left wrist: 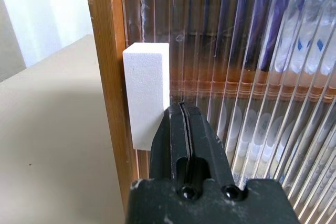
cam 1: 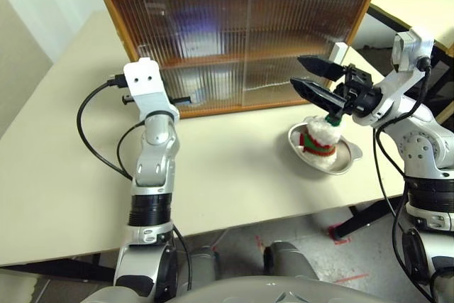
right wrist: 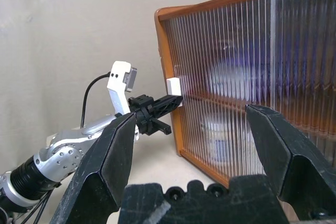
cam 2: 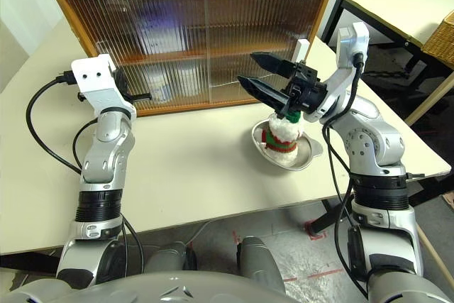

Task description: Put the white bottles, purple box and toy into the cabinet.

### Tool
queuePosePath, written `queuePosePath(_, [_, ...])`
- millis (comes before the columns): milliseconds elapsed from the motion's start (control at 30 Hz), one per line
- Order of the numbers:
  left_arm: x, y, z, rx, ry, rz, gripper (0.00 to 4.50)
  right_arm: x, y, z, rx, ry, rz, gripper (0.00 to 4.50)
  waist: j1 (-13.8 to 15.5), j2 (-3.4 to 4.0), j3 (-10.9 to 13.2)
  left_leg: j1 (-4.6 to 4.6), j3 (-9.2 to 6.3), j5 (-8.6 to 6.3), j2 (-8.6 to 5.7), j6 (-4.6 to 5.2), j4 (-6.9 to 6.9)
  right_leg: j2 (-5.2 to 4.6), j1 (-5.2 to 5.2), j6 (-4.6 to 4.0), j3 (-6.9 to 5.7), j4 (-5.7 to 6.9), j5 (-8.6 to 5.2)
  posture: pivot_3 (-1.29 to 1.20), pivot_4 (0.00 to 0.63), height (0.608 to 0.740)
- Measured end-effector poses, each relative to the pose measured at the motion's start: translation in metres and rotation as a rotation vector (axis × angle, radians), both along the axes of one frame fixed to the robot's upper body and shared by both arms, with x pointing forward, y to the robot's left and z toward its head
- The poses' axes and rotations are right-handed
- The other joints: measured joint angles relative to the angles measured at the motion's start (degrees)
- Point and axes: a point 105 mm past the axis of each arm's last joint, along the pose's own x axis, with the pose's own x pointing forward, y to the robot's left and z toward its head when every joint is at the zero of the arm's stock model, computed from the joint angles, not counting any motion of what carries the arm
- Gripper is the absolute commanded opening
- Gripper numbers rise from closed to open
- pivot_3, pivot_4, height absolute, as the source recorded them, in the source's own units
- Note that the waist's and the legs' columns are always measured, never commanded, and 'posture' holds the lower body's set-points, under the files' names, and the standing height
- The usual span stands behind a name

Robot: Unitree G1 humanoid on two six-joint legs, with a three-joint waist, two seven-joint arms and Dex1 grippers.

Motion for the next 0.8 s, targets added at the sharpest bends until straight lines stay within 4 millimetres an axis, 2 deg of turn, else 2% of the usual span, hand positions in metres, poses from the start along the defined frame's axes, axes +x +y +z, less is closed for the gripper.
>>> queuePosePath(100, [0.002, -0.014, 0.007, -0.014, -0.042, -0.094, 0.05, 0.0, 0.0, 0.0, 0.001, -0.004, -0.001, 4.5, 0.1, 0.0, 0.0, -0.03, 0.01, 0.0, -0.02, 0.0, 0.0, -0.03, 0.0, -0.01, -0.01, -0.02, 0.0, -0.03, 0.0, 0.74])
queuePosePath(167, [0.001, -0.031, 0.013, -0.025, -0.077, -0.202, 0.05, 0.0, 0.0, 0.001, 0.001, -0.005, -0.005, 4.5, 0.1, 0.0, 0.0, -0.05, 0.03, 0.0, -0.03, 0.0, 0.0, -0.05, 0.01, -0.03, -0.01, -0.06, 0.01, -0.03, 0.0, 0.74])
queuePosePath(333, [-0.01, -0.079, 0.03, -0.092, -0.177, -0.528, 0.05, 0.001, -0.002, 0.001, 0.0, -0.007, -0.012, 4.5, 0.0, 0.0, 0.0, -0.12, 0.05, 0.0, -0.04, 0.0, 0.0, -0.06, 0.01, -0.15, 0.0, -0.14, 0.02, -0.04, 0.0, 0.74])
queuePosePath(467, [-0.019, -0.108, 0.048, -0.08, -0.274, -0.813, 0.05, 0.002, -0.003, 0.001, 0.002, -0.005, -0.028, 4.5, -0.1, 0.0, 0.0, -0.09, 0.06, 0.0, 0.0, 0.0, 0.0, 0.02, -0.01, -0.18, -0.03, -0.11, -0.09, -0.06, 0.0, 0.74])
queuePosePath(567, [-0.02, -0.121, 0.067, -0.029, -0.359, -0.982, 0.63, 0.003, -0.004, 0.0, -0.008, -0.006, -0.047, 4.5, -0.2, 0.0, 0.0, -0.07, 0.08, 0.01, -0.06, 0.01, 0.0, 0.04, 0.01, -0.18, -0.04, -0.11, -0.16, -0.07, 0.0, 0.74])
queuePosePath(700, [-0.023, -0.125, 0.07, -0.009, -0.344, -1.189, 2.05, 0.006, -0.01, -0.002, -0.037, 0.001, -0.096, 4.5, -0.8, 0.01, 0.0, -0.06, 0.1, 0.03, -0.04, 0.05, 0.0, 0.07, 0.0, -0.14, -0.02, -0.11, -0.18, -0.09, 0.0, 0.74])
queuePosePath(800, [-0.027, -0.116, 0.073, -0.037, -0.297, -1.313, 3.3, 0.012, -0.021, -0.007, -0.076, 0.018, -0.185, 4.5, -1.7, 0.02, 0.0, -0.08, 0.08, 0.14, 0.03, 0.25, 0.0, 0.06, 0.0, 0.0, -0.01, -0.07, -0.25, -0.11, 0.0, 0.74])
